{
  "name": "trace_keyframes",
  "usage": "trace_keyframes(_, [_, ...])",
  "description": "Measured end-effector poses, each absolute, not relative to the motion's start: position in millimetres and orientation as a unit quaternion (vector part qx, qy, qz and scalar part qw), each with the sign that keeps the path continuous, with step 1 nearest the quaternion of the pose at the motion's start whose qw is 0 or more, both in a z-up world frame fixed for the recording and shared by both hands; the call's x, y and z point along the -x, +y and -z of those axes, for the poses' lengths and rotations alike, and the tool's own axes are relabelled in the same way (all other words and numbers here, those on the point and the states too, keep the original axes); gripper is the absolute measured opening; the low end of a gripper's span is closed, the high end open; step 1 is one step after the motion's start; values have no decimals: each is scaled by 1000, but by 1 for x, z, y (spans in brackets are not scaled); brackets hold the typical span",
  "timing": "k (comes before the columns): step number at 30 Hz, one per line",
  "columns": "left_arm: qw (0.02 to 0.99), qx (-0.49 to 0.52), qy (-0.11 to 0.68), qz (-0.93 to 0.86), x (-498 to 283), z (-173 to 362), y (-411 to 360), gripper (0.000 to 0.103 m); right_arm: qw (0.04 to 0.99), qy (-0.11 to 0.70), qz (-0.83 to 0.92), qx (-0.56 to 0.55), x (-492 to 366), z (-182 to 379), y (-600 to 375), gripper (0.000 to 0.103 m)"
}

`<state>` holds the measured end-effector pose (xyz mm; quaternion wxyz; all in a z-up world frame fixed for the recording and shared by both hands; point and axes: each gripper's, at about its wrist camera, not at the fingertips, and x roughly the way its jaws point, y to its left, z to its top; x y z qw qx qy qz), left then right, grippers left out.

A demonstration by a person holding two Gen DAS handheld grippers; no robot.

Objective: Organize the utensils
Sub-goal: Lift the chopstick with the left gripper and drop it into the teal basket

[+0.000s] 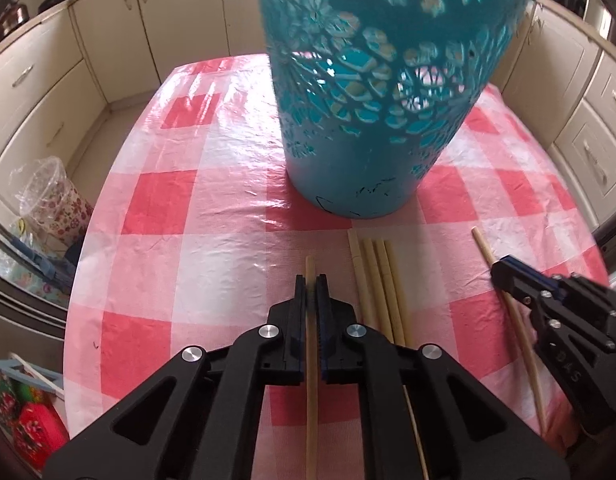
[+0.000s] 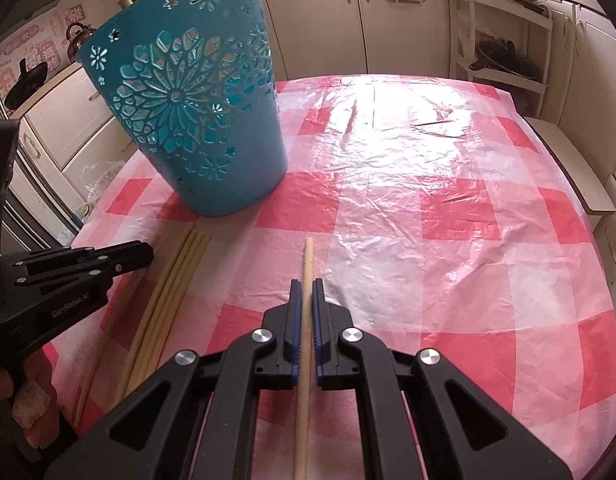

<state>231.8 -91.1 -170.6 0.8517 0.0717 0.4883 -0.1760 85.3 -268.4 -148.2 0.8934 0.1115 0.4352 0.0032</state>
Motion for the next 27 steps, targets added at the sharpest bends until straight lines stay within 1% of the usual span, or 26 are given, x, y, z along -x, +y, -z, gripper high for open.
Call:
trace_keyframes(6, [877,6,436,204,-216,118,-55,5,893,433,-4,-120,-85,148,-269,6])
trace_keyframes(13, [910,81,332,236,-205,22,-34,5,894,432,-3,-124,-85,147,-271,6])
trace_keyframes(17, [927,108,272,236,-213,-18,-37,5,894,431,-4,-124,-85,147,-270,6])
trace_keyframes(21, [943,125,222,216,-233,-44,-48,5,893,431,-6,-128,-85,147,-271,6])
trace_keyframes(27, [961,142,159,176,-262,-68,-70,5,891,430,-13,-146,-86,149,-277,6])
